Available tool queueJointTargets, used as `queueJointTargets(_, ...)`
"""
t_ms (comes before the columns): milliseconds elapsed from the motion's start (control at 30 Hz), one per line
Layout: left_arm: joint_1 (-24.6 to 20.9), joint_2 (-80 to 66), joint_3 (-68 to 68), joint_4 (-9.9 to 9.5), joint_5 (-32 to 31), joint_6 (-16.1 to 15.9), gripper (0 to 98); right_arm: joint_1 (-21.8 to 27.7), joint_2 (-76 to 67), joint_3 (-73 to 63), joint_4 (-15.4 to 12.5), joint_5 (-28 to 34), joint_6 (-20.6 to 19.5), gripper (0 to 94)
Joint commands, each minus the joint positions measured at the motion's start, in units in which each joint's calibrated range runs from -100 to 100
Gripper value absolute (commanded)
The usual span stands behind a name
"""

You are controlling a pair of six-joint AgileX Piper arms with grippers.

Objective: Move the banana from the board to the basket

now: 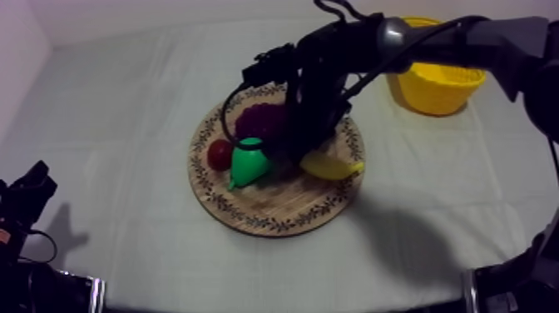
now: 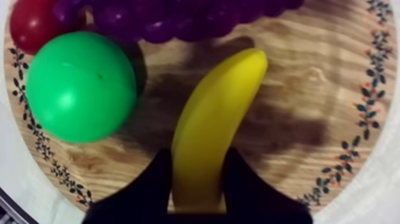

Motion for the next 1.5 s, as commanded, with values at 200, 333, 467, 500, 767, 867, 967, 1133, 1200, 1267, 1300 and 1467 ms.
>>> queueJointTargets(200, 0.0, 0.0, 0.0, 0.03, 0.0, 0.0, 0.1, 0.6, -8.0, 2.8, 2.7, 2.5, -1.1, 13.7)
queueJointTargets(333, 0.0, 0.0, 0.0, 0.03, 0.0, 0.0, 0.1, 1.1, -12.7, 4.4, 4.8, 3.4, -2.0, 14.4)
queueJointTargets(467, 0.0, 0.0, 0.0, 0.03, 0.0, 0.0, 0.1, 1.8, -17.7, 5.4, 6.9, 4.4, -2.9, 14.6)
queueJointTargets(500, 0.0, 0.0, 0.0, 0.03, 0.0, 0.0, 0.1, 2.0, -18.9, 5.5, 7.3, 4.7, -3.1, 14.6)
queueJointTargets(767, 0.0, 0.0, 0.0, 0.03, 0.0, 0.0, 0.1, 3.8, -26.0, 4.6, 9.7, 8.1, -3.5, 14.9)
queueJointTargets(867, 0.0, 0.0, 0.0, 0.03, 0.0, 0.0, 0.1, 5.1, -26.8, 3.1, 10.4, 9.0, -3.4, 14.9)
queueJointTargets(967, 0.0, 0.0, 0.0, 0.03, 0.0, 0.0, 0.1, 6.7, -26.8, 1.2, 11.0, 9.5, -3.3, 14.9)
queueJointTargets(1133, 0.0, 0.0, 0.0, 0.03, 0.0, 0.0, 0.1, 9.7, -26.4, -2.2, 12.2, 10.0, -3.0, 15.0)
queueJointTargets(1200, 0.0, 0.0, 0.0, 0.03, 0.0, 0.0, 0.1, 10.7, -26.3, -3.6, 12.6, 10.3, -2.8, 14.9)
queueJointTargets(1267, 0.0, 0.0, 0.0, 0.03, 0.0, 0.0, 0.1, 11.7, -26.1, -5.1, 12.9, 10.7, -2.6, 14.8)
queueJointTargets(1300, 0.0, 0.0, 0.0, 0.03, 0.0, 0.0, 0.1, 12.3, -26.0, -5.8, 13.1, 10.8, -2.5, 14.8)
queueJointTargets(1467, 0.0, 0.0, 0.0, 0.03, 0.0, 0.0, 0.1, 15.0, -24.0, -9.4, 13.7, 11.3, -1.9, 14.8)
